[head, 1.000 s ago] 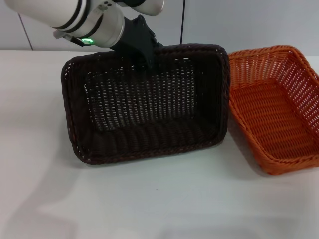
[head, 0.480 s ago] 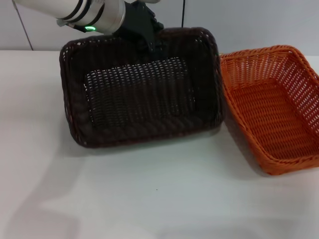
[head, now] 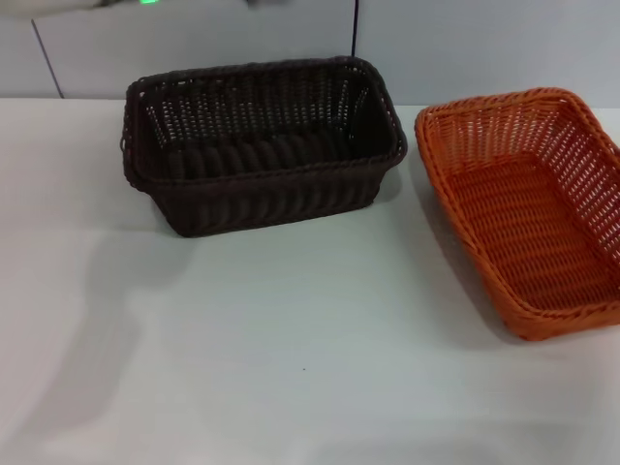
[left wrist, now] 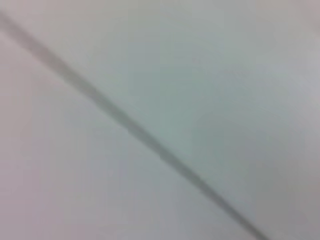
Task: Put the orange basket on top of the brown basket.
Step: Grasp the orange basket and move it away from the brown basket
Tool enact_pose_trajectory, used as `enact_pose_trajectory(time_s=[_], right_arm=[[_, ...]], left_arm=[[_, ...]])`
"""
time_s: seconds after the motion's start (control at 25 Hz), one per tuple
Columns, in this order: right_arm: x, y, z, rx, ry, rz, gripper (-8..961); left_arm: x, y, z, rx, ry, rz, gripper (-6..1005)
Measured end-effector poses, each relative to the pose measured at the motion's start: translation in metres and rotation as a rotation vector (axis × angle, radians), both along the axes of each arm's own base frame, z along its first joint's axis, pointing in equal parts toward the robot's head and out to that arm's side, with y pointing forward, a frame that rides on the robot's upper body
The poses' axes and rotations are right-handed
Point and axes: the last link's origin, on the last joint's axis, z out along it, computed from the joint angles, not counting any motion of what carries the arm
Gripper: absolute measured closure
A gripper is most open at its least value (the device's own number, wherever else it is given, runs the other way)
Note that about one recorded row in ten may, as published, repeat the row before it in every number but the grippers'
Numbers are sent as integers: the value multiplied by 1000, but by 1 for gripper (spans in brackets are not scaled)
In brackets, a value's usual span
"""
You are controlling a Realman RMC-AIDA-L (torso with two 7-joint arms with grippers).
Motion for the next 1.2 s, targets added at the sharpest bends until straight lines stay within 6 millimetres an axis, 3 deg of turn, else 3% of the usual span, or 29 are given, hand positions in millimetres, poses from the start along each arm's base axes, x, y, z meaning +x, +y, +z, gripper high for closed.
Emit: enact_pose_trajectory(time_s=[0.08,0.2,0.28,0.32,0.44,0.48,0.52,0.56,0.6,0.64,0.68,0.76,0.84,0.88,0.92,1.04,1.08,1.2], right_arm=[[0,0,0,3,1,-3,124],[0,2,1,6,1,-1,123],[-2,5,3,14,2,4,123],[-3,6,4,21,4,7,123],[-9,13,8,46,10,33,123],[-12,16,9,51,13,47,123],[-15,19,10,55,19,59,123],[-18,22,11,59,36,74,123],[-21,25,14,67,62,93,123],[-26,30,17,70,98,121,123],[-29,35,19,67,114,141,124],[-39,50,25,36,135,179,124],[-50,72,31,-35,147,189,124],[-58,86,37,-77,157,192,124],[-66,100,41,-139,164,180,123],[-97,137,57,-316,175,124,123],[-108,148,65,-370,174,98,123],[-141,166,76,-538,123,4,123]], left_arm=[[0,-2,10,92,-72,-33,390],[-15,-25,40,482,-323,-147,259],[-30,-46,53,652,-473,-182,234],[-36,-51,50,664,-498,-179,234],[-79,-85,49,768,-718,-208,234],[-106,-102,48,789,-813,-237,234],[-112,-104,47,788,-821,-234,234],[-139,-117,43,784,-873,-233,234],[-139,-117,43,784,-873,-233,234],[-156,-125,40,779,-897,-224,235],[-188,-135,35,783,-905,-144,235],[-221,-142,27,777,-891,-37,235],[-230,-145,24,774,-884,-6,235],[-256,-153,16,767,-864,86,235],[-264,-156,15,770,-858,113,235],[-269,-158,14,773,-854,133,235],[-282,-164,13,789,-844,180,235],[-285,-165,13,791,-840,196,235]])
